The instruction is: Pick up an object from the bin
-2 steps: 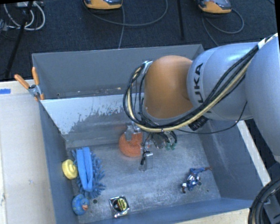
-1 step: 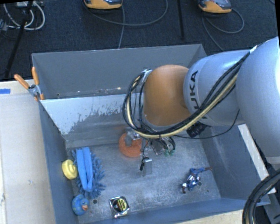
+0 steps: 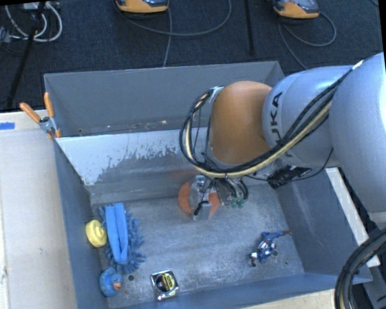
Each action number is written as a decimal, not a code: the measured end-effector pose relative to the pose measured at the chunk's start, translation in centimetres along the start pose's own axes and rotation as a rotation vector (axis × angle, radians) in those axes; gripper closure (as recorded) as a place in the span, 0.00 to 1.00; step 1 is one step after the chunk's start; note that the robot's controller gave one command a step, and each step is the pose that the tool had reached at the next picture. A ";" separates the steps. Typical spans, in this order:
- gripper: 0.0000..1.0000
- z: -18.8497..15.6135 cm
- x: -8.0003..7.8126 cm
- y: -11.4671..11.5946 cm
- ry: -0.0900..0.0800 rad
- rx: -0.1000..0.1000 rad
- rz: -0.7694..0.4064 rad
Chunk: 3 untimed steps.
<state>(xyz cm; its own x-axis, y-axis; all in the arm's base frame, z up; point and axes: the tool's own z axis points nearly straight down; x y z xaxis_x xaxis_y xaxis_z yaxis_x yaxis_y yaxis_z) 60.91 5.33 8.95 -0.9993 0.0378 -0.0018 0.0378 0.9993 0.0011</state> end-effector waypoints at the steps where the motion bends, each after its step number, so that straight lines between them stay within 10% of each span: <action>1: 1.00 0.0 0.0 0.0 0.000 0.000 0.000; 2: 1.00 -3.5 0.6 -0.1 0.005 0.001 0.005; 3: 0.00 -5.9 1.3 -0.5 0.001 0.001 0.045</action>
Offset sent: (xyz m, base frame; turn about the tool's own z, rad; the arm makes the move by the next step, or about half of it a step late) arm -0.0066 -0.0004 0.0514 0.0078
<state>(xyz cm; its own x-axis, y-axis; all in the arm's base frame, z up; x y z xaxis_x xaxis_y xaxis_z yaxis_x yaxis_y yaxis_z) 59.63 4.85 14.87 -0.9966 0.0825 -0.0013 0.0825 0.9966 0.0001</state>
